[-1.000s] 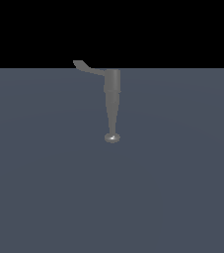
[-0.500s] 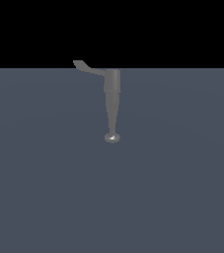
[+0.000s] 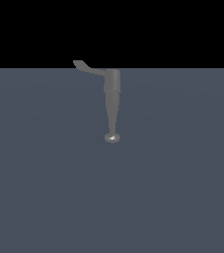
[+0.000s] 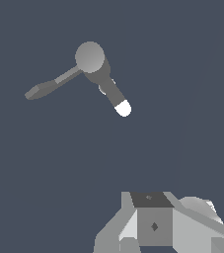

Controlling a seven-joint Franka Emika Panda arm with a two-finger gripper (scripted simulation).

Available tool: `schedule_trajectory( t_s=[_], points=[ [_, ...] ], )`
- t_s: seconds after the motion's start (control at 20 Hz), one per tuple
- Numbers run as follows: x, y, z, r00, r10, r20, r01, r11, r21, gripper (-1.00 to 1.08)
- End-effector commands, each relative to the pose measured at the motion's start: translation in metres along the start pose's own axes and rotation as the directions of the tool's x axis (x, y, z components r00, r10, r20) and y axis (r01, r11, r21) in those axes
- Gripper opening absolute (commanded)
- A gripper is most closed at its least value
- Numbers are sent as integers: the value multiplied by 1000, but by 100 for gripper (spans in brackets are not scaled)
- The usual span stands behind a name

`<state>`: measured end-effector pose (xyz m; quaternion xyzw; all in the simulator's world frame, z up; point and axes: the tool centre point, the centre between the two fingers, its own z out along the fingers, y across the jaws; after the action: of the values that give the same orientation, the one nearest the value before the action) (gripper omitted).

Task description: Turn on the faucet by rotating a designated handle.

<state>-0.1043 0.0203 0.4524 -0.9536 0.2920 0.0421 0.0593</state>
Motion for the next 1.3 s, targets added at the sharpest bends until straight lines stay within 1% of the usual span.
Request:
schedule_trajectory(
  t_s=[0.0,0.15,0.3,0.45,0.6,0.9,1.25],
  points=[
    [12,-11,6,998,66,5,-66,998,4,-100],
    [26,-24,15,989,144,9,-144,990,5,-100],
    [39,-38,24,975,222,10,-222,975,4,-100],
    [52,-51,34,955,298,9,-298,955,2,-100],
    [65,-64,45,928,372,4,-372,928,-1,-100],
    [89,-90,69,860,511,-16,-511,860,-6,-100],
    [113,-120,100,756,652,-55,-653,757,-2,-100]
  ],
)
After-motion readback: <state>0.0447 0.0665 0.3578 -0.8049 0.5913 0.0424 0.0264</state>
